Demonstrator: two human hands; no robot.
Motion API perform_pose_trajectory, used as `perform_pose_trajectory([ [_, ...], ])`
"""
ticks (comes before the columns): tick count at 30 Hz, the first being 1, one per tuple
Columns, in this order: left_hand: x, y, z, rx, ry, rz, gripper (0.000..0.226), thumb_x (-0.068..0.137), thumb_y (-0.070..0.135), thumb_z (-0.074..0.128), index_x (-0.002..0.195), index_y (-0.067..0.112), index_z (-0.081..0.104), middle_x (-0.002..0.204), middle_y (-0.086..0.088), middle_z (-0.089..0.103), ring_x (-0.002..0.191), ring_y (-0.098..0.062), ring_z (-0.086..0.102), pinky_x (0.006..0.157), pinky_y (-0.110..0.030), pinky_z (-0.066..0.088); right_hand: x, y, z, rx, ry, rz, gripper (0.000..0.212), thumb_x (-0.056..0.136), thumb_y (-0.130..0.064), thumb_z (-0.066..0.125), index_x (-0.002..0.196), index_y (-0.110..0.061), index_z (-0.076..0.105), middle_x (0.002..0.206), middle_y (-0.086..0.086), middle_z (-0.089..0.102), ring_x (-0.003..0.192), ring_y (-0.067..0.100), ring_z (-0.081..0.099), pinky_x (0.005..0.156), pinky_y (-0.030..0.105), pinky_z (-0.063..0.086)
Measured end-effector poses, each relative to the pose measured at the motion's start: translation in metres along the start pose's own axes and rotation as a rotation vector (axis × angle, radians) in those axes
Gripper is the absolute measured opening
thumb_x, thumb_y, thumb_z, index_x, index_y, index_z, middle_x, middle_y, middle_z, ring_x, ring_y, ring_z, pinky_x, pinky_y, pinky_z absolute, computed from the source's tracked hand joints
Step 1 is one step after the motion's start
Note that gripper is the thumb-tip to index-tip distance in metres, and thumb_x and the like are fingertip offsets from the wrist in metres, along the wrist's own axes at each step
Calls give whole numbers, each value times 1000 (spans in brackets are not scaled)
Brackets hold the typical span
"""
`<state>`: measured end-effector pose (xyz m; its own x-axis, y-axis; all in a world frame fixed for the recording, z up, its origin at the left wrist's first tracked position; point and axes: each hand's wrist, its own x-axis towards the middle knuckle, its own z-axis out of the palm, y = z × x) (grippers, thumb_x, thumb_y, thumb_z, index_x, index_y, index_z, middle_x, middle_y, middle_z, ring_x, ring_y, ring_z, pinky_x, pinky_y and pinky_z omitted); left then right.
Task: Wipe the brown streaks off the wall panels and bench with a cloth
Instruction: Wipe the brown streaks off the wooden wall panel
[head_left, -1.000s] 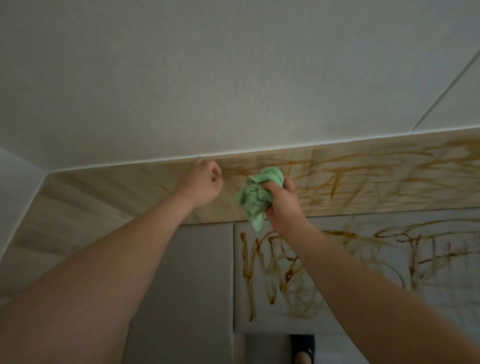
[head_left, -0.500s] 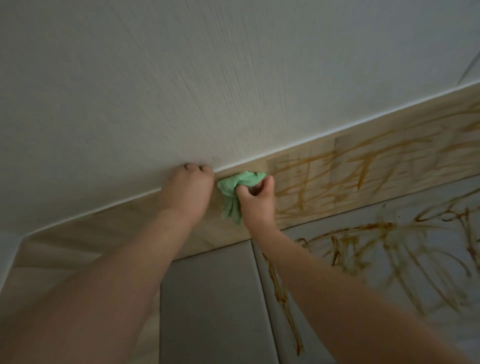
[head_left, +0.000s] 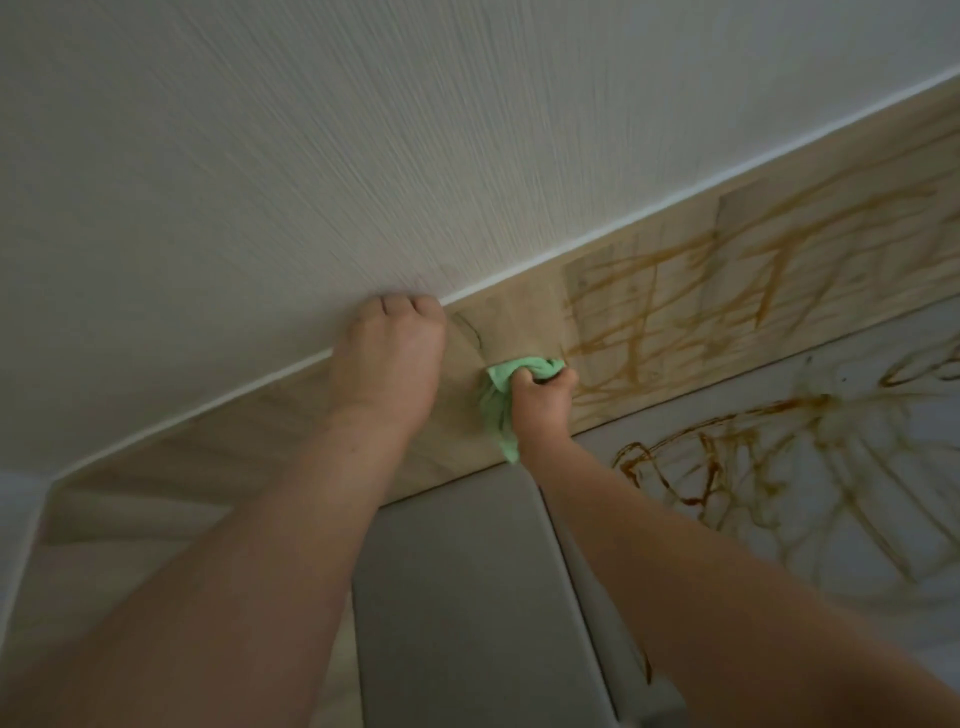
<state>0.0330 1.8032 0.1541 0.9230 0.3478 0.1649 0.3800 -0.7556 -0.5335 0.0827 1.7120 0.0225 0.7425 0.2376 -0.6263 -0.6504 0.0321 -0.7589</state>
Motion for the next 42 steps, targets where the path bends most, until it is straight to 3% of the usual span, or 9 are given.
perform_pose_trajectory([
  [6, -24, -2, 11, -154, 142, -23, 31, 75, 3, 74, 100, 6, 56, 99, -17, 57, 91, -37, 54, 70, -45, 42, -11, -5, -15, -23, 41, -390, 23, 96, -26, 67, 110, -33, 51, 121, -5, 54, 109, 15, 58, 91, 26, 52],
  [12, -27, -1, 13, -63, 273, 498, 65, 88, 10, 62, 150, 5, 42, 160, -16, 35, 150, -34, 28, 126, -55, 17, -1, 4, -6, -59, 125, -445, 45, 99, -39, 62, 136, -33, 37, 137, -10, 24, 130, 23, 43, 109, 42, 45],
  [16, 14, 5, 12, 150, 394, 628, 67, 99, 16, 39, 161, 0, 21, 170, -16, 18, 158, -32, 16, 128, -51, 17, 9, 14, -1, -2, 177, -457, 48, 103, -37, 57, 144, -30, 33, 140, -11, 22, 134, 21, 40, 112, 38, 41],
  [21, 40, 5, 37, 219, 517, 718, 74, 100, 30, 45, 160, -5, 18, 169, -19, 18, 156, -34, 22, 126, -49, 25, 76, 39, -9, 194, 299, -42, 58, 112, -36, 26, 164, -27, 4, 170, 1, 13, 154, 25, 22, 122, 38, 21],
  [28, 44, 3, 49, 277, 623, 722, 78, 97, 36, 43, 159, -7, 21, 166, -23, 24, 154, -38, 25, 126, -53, 17, 142, 84, -16, 515, 427, 392, 55, 112, -46, 14, 165, -35, 2, 170, 5, 22, 135, 27, 47, 116, 45, 32],
  [30, 45, 3, 49, 283, 636, 712, 78, 95, 34, 43, 159, -7, 22, 165, -23, 26, 153, -38, 28, 126, -53, 19, 118, 81, 13, 542, 355, 309, 59, 111, -49, 19, 166, -27, 12, 168, 4, 29, 135, 24, 49, 113, 37, 34],
  [35, 46, 4, 46, 285, 612, 705, 78, 96, 33, 44, 160, -5, 19, 167, -20, 22, 155, -35, 24, 127, -50, 10, 52, 67, 63, 377, 145, 242, 73, 95, -67, 23, 157, -51, -11, 172, -12, 4, 154, 24, 22, 121, 57, 27],
  [39, 41, 5, 44, 340, 563, 703, 88, 101, 50, 41, 161, -5, 6, 170, -19, 12, 157, -34, 17, 127, -50, 1, 82, 74, 25, 459, 169, 413, 61, 106, -50, 27, 163, -40, 6, 138, -4, 51, 106, 28, 60, 107, 52, 48],
  [42, 39, 6, 50, 415, 583, 684, 104, 98, 69, 40, 161, -5, 2, 171, -19, 8, 158, -33, 14, 126, -50, 0, 84, 65, 14, 502, 134, 382, 57, 108, -38, 33, 162, -42, 14, 122, -2, 55, 90, 21, 57, 84, 43, 52],
])
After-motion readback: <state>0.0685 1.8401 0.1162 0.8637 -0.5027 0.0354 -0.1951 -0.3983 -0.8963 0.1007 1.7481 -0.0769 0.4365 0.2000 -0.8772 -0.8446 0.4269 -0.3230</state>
